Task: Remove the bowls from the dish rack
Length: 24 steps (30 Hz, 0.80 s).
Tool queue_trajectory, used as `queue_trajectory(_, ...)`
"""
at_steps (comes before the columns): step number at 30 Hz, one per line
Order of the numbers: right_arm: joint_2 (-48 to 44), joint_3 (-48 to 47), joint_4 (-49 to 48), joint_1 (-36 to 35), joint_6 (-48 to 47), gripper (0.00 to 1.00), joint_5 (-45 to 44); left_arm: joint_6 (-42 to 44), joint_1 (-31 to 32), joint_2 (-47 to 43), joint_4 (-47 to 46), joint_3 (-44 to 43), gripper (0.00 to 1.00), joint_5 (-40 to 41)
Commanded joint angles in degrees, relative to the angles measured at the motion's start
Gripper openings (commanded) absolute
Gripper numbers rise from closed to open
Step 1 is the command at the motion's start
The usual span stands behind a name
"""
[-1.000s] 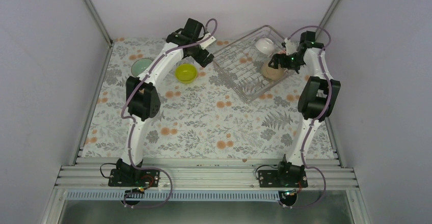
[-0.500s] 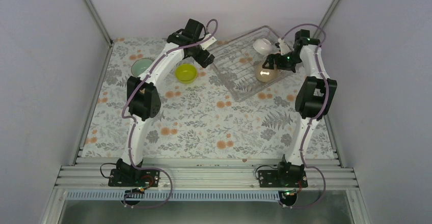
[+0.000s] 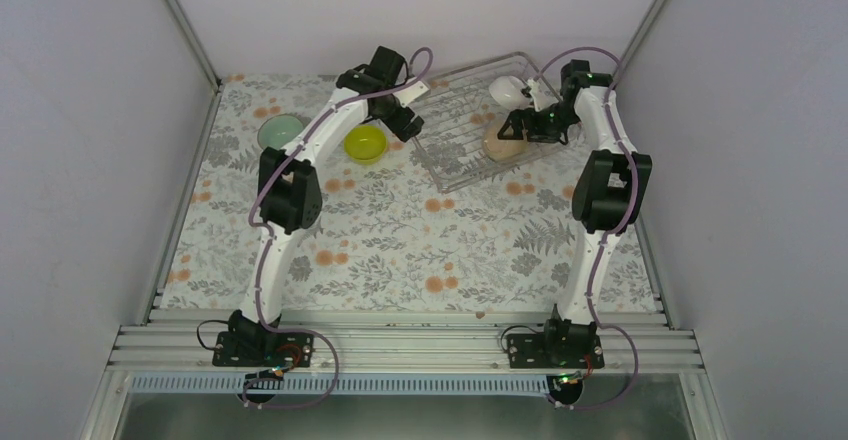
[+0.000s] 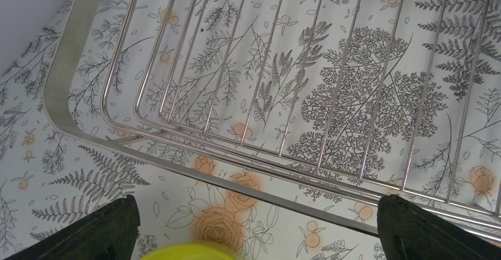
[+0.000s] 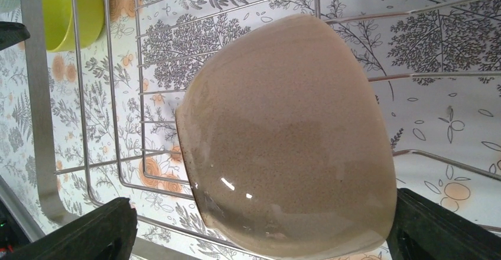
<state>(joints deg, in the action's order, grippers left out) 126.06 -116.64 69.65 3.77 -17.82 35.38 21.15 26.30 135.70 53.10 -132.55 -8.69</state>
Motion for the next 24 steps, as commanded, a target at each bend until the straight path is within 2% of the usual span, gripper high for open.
queue_trajectory(1, -1.4, -1.1, 2.1, -0.7, -1.0, 1.0, 2.9, -1.0, 1.2, 2.4, 1.5, -2.9, 1.0, -0.8)
queue_trajectory(13, -1.0, -1.2, 1.4, -0.7, -1.2, 1.0, 0.7, -0.8, 3.0, 4.8, 2.6, -5.6, 0.96, -0.5)
queue_trajectory(24, -1.1, -1.8, 4.0, -1.5, -2.9, 1.0, 8.3, -1.0, 3.5, 4.7, 2.7, -5.1, 1.0, -0.4)
